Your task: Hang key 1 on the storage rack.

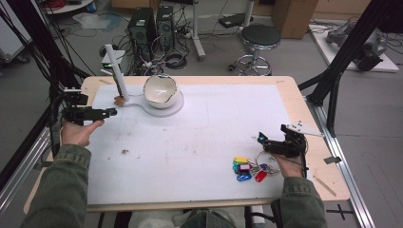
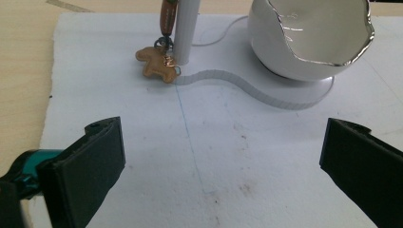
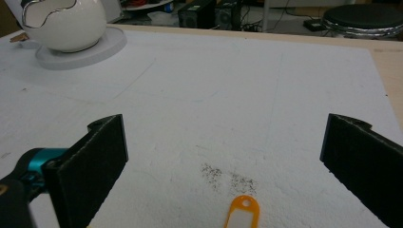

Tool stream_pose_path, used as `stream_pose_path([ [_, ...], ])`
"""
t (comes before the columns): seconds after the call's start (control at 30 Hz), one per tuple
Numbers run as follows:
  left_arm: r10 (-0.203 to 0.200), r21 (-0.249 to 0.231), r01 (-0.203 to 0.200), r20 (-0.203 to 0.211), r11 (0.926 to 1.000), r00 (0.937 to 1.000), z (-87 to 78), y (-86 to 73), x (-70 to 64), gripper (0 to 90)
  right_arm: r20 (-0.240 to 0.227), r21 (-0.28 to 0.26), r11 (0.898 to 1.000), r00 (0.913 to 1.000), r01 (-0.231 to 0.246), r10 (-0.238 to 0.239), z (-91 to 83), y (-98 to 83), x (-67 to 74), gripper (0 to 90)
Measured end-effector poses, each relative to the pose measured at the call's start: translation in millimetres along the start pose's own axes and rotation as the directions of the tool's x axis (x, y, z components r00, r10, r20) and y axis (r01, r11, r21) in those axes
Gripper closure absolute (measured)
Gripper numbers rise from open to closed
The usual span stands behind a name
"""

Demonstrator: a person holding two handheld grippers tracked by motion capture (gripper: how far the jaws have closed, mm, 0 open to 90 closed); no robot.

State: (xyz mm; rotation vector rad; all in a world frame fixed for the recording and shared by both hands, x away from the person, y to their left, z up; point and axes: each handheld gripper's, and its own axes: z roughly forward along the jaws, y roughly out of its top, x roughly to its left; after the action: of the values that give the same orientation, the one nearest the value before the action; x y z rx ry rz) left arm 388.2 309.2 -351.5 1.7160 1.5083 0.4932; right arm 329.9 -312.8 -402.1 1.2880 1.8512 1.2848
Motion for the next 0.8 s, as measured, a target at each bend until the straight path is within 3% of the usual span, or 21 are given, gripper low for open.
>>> stream_pose_path([
  [0.33, 0.024, -0.021, -0.024, -0.006, 0.9995, 0.9997, -12.0, -17.2, -11.8, 1.6, 0.0, 0.0, 1.0, 1.0, -0.001, 0.001, -0.4, -0.1, 0.2, 0.8],
  [0.7, 0.061, -0.09, -0.064, -0.033, 0.9939, 0.9976, -24.1, -35.2, -22.5, 1.6, 0.002, -0.002, 1.0, 1.0, 0.002, -0.002, -0.7, 0.1, 0.3, 0.8],
  [0.8, 0.069, -0.09, -0.072, -0.03, 0.9934, 0.9971, -26.2, -38.6, -24.2, 1.6, 0.0, -0.001, 1.0, 1.0, 0.003, -0.003, -0.8, 0.0, 0.4, 0.8],
])
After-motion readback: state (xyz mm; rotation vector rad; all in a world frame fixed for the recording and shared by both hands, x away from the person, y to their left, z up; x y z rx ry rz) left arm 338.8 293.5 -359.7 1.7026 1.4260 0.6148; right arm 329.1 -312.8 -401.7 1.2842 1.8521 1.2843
